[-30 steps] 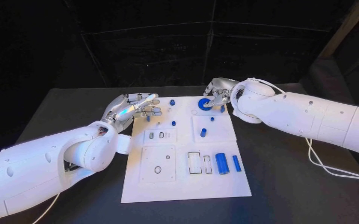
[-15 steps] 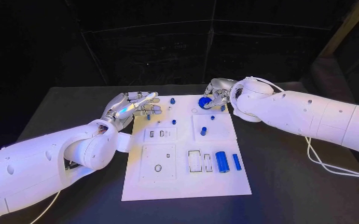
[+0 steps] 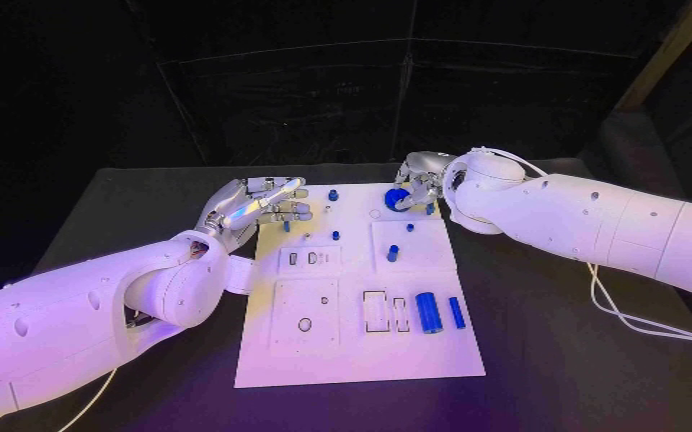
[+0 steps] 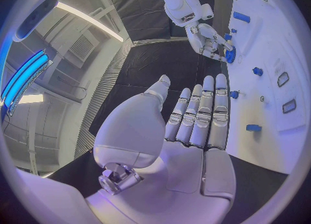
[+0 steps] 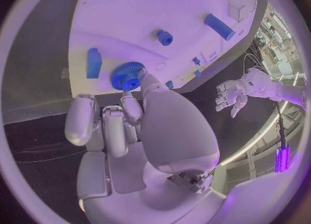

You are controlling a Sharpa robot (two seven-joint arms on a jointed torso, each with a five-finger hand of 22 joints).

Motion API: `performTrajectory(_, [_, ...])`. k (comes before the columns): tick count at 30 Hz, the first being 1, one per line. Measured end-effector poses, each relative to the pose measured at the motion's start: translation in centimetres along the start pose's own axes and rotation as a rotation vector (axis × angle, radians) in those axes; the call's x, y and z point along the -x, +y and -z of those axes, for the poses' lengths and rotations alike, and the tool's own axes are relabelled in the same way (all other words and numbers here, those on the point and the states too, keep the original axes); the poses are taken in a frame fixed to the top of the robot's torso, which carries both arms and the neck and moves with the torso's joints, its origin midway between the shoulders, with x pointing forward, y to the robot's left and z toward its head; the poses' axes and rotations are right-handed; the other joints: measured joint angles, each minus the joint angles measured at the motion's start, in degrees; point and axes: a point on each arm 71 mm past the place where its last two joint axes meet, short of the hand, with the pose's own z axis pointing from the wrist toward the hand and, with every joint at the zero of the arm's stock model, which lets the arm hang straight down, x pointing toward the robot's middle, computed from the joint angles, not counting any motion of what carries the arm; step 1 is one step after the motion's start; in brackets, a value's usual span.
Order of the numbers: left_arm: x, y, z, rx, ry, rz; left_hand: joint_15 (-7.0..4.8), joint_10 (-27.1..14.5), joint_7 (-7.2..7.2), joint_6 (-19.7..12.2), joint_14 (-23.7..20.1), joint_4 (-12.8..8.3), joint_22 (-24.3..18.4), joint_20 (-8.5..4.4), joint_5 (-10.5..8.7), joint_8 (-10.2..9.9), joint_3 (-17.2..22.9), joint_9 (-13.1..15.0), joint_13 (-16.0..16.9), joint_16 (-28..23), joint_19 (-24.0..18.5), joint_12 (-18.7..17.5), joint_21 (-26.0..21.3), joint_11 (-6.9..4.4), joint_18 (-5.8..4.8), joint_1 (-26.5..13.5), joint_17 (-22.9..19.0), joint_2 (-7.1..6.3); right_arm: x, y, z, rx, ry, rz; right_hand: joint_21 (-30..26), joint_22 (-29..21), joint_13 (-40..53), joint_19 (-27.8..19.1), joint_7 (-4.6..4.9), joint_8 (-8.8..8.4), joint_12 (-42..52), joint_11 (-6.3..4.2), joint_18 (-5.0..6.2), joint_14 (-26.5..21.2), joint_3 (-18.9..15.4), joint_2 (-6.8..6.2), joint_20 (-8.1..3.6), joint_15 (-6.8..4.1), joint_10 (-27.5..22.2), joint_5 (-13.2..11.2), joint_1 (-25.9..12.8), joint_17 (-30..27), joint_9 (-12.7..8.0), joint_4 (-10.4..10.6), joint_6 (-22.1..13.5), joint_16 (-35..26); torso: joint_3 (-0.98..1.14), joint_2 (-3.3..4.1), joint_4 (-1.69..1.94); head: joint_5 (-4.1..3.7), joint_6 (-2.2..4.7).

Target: Assemble the parts on the task board

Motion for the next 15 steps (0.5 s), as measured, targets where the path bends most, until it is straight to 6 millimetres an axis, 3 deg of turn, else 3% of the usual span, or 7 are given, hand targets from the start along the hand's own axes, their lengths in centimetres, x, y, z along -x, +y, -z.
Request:
performTrajectory(7, [0.02,0.0,-0.01,0.0,0.0,0.0,0.0,0.0,0.0,0.0,0.0,0.0,0.01,0.0,0.0,0.0,0.0,0.0,0.0,0.0,0.0,0.0,0.0,0.0,0.0,0.0,0.0,0.0,0.07,0.07,-0.16,-0.002,-0.003,0.006,0.22,0.16,0.06,0.0,0.19,0.38,0.0,0.0,-0.07,0.0,0.2,0.64,0.0,0.0,0.0,0.01,0.64,0.0,0.0,-0.5,0.19,0.0,0.0,0.03,0.0,0.22,-0.14])
performTrajectory(10, [0.02,0.0,-0.01,0.0,0.0,0.0,0.0,0.0,0.0,0.0,0.0,0.0,0.0,0.0,0.0,0.0,0.0,0.0,0.0,0.0,0.0,0.0,0.0,0.0,0.0,0.0,-0.01,0.0,0.08,0.11,-0.19,-0.001,-0.005,0.012,0.22,0.24,0.26,0.0,0.12,0.55,0.0,0.0,-0.93,0.0,0.51,0.95,0.0,0.0,0.0,0.21,0.95,0.0,0.0,-0.83,0.81,-0.01,0.0,0.03,-0.01,0.34,-0.14])
performTrajectory(15, [0.03,0.01,-0.01,0.001,0.0,0.0,0.0,0.0,0.0,0.0,0.0,-0.16,-0.05,0.0,0.0,0.0,0.16,0.0,0.0,0.0,0.0,0.0,0.0,0.0,0.0,0.29,0.1,0.29,0.08,0.27,-0.2,0.004,-0.009,0.024,0.22,0.31,0.59,0.0,0.11,1.48,0.0,0.0,-0.92,0.0,1.81,1.9,0.0,0.0,0.0,-1.14,1.9,0.0,-0.02,-2.13,2.37,0.21,0.0,0.03,-0.04,0.36,-0.21])
